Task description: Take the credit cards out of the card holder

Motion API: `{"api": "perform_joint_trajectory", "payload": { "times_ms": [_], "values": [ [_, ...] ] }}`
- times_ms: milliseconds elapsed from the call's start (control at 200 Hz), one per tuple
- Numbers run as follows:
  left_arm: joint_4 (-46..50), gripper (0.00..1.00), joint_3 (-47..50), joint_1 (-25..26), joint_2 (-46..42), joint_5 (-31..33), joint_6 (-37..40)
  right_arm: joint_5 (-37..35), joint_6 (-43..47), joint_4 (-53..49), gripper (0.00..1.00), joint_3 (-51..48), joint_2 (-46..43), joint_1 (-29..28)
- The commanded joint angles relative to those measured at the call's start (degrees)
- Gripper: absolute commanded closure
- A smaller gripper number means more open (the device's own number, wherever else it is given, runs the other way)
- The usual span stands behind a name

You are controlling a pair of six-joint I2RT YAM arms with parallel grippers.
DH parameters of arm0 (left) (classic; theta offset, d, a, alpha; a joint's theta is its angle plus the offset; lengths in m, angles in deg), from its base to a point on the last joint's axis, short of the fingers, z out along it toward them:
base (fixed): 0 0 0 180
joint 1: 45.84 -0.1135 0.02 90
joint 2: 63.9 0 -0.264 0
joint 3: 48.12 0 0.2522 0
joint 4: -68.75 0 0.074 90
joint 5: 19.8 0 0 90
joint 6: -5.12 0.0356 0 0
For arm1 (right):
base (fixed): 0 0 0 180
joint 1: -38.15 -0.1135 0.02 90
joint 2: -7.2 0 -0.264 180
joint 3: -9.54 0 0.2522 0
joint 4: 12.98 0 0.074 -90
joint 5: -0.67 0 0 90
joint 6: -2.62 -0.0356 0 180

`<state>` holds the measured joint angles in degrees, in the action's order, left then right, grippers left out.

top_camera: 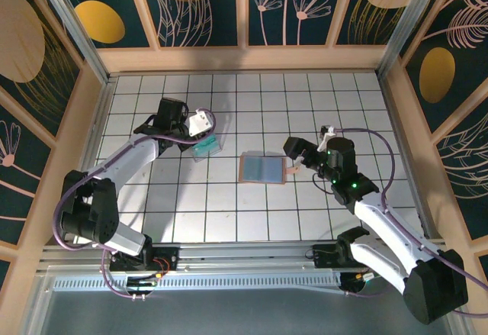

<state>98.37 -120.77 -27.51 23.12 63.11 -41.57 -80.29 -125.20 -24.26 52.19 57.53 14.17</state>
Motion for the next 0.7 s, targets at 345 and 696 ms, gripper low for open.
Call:
{"api": "perform_joint_trajectory", "payload": {
  "times_ms": [345,696],
  "values": [
    [2.51,1.00,-4.97,-1.01,6.64,0.25,3.19,-1.66,-0.50,-0.98,0.02,1.96,-0.21,-0.15],
    [1.58,1.00,-6.06,-1.08,9.19,2.18,3.46,-1.17,-0.93,-0.35,0.02,1.62,-0.49,-0.14]
  ]
}}
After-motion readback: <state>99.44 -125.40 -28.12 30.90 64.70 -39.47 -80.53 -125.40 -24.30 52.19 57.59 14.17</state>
